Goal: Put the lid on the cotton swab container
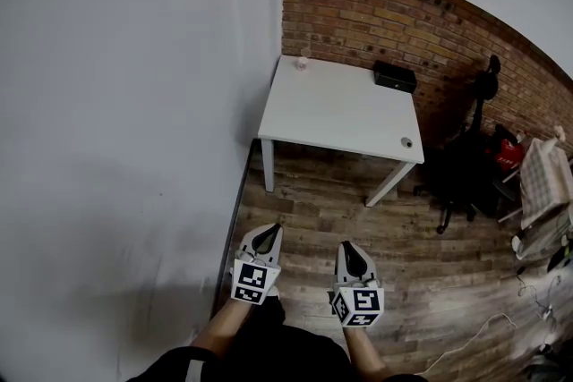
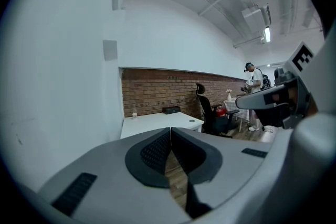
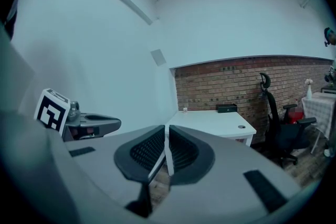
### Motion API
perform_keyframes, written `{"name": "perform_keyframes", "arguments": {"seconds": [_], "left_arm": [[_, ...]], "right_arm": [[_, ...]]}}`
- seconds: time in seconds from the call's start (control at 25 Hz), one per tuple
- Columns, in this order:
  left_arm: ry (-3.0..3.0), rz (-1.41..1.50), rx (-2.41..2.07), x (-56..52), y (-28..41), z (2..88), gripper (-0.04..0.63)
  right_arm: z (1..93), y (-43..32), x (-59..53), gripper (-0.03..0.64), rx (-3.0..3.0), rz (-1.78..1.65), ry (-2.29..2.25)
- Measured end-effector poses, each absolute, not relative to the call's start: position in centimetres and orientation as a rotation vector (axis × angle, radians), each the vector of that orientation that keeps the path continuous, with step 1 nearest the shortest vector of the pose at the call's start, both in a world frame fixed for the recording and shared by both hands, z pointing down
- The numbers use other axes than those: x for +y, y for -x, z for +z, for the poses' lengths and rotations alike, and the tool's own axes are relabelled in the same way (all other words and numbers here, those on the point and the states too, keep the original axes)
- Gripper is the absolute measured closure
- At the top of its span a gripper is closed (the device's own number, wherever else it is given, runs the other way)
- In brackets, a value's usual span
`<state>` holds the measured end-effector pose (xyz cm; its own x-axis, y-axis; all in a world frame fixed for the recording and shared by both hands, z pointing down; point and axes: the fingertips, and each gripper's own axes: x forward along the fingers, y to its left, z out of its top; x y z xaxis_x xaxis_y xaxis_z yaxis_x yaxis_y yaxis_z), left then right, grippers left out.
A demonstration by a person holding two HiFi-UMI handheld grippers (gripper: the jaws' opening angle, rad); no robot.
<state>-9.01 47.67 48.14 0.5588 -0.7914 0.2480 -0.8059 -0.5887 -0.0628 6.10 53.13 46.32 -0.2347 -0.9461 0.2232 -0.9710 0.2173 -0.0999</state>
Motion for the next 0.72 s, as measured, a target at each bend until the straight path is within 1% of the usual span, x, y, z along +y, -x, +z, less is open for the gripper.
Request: {"name": "perform_keyframes", "arguments": {"seconds": [0.32,0.72], "left_arm": [[-2.73,0.405,-1.382,40.7,10.0,47.9,0.58],[-2.721,0.404,-1.386,33.8,12.9,48.1,0.58]], "right_arm": [[46.8,-4.6,46.4,0.594,-2.348,0.354,-1.854],[46.5,-1.9,39.0,0.594,-2.348,0.354,-1.87]]}}
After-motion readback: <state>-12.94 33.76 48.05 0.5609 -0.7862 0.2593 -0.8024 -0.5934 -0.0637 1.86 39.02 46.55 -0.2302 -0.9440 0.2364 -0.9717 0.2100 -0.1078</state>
